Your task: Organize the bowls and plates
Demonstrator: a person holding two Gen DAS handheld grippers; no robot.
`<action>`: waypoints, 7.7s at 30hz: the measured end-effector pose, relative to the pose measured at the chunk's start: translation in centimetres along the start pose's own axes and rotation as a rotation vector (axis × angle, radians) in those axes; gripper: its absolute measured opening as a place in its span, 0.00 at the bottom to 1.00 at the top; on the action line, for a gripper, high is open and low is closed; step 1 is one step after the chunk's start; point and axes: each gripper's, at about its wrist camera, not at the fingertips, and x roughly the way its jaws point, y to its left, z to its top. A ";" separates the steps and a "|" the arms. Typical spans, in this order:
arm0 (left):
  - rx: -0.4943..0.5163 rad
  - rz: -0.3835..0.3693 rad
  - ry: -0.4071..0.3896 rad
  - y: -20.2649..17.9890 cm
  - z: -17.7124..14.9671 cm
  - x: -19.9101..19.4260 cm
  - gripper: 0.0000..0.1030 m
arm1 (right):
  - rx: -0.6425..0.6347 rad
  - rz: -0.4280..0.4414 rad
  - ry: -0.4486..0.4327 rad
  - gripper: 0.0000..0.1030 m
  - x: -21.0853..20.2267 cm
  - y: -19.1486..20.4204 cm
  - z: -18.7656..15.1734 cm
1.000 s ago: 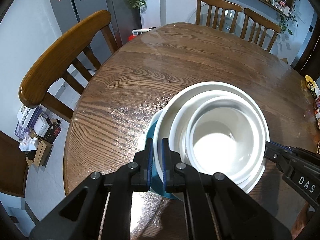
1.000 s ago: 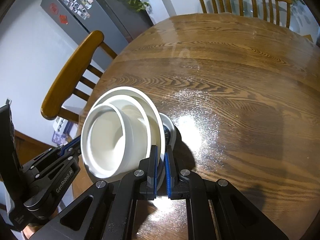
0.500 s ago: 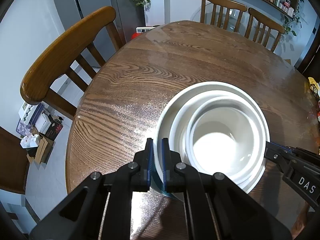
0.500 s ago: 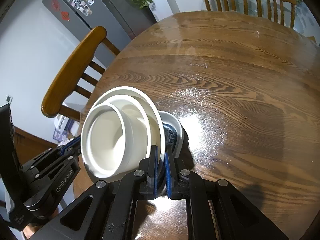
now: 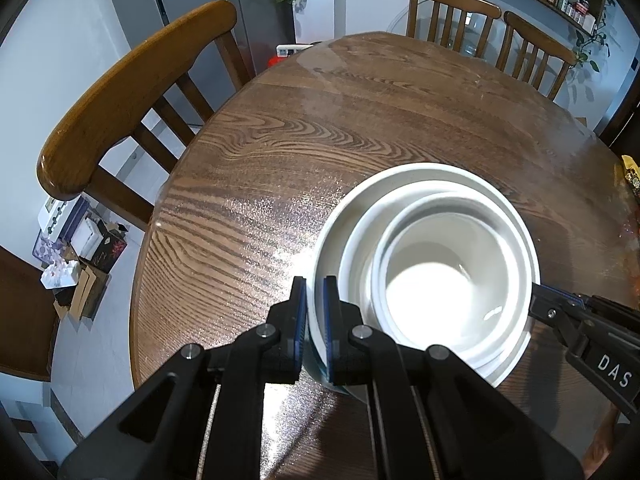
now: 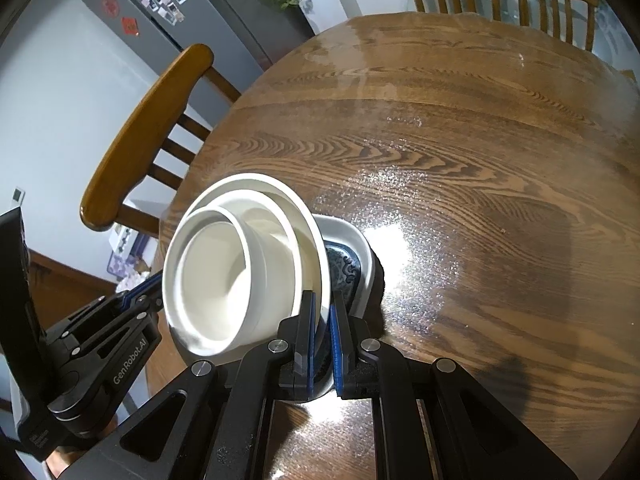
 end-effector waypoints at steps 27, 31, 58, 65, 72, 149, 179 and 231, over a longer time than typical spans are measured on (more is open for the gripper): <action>0.017 0.007 0.023 0.1 0.4 0.8 0.03 | 0.037 0.013 0.037 0.10 1.2 -0.5 0.3; 0.021 0.010 0.022 0.0 0.5 0.9 0.03 | 0.041 0.015 0.039 0.10 1.2 -0.6 0.4; 0.011 -0.007 0.014 -0.2 1.0 1.4 0.04 | 0.002 -0.042 -0.009 0.10 1.1 0.0 0.8; 0.005 -0.009 0.014 -0.2 0.9 1.4 0.04 | -0.014 -0.058 -0.021 0.10 1.0 0.3 0.8; 0.003 -0.007 0.017 -0.2 0.9 1.5 0.07 | -0.019 -0.067 -0.027 0.10 0.9 0.3 0.8; -0.022 0.001 -0.051 0.8 0.7 -0.7 0.38 | -0.046 -0.047 -0.097 0.10 -1.9 1.4 0.8; -0.045 0.012 -0.094 0.9 -0.9 -3.0 0.64 | -0.131 -0.007 -0.090 0.10 -4.0 2.9 -1.4; -0.086 0.075 -0.139 1.3 -4.3 -6.7 0.99 | -0.381 0.006 -0.158 0.84 -7.3 3.8 -5.1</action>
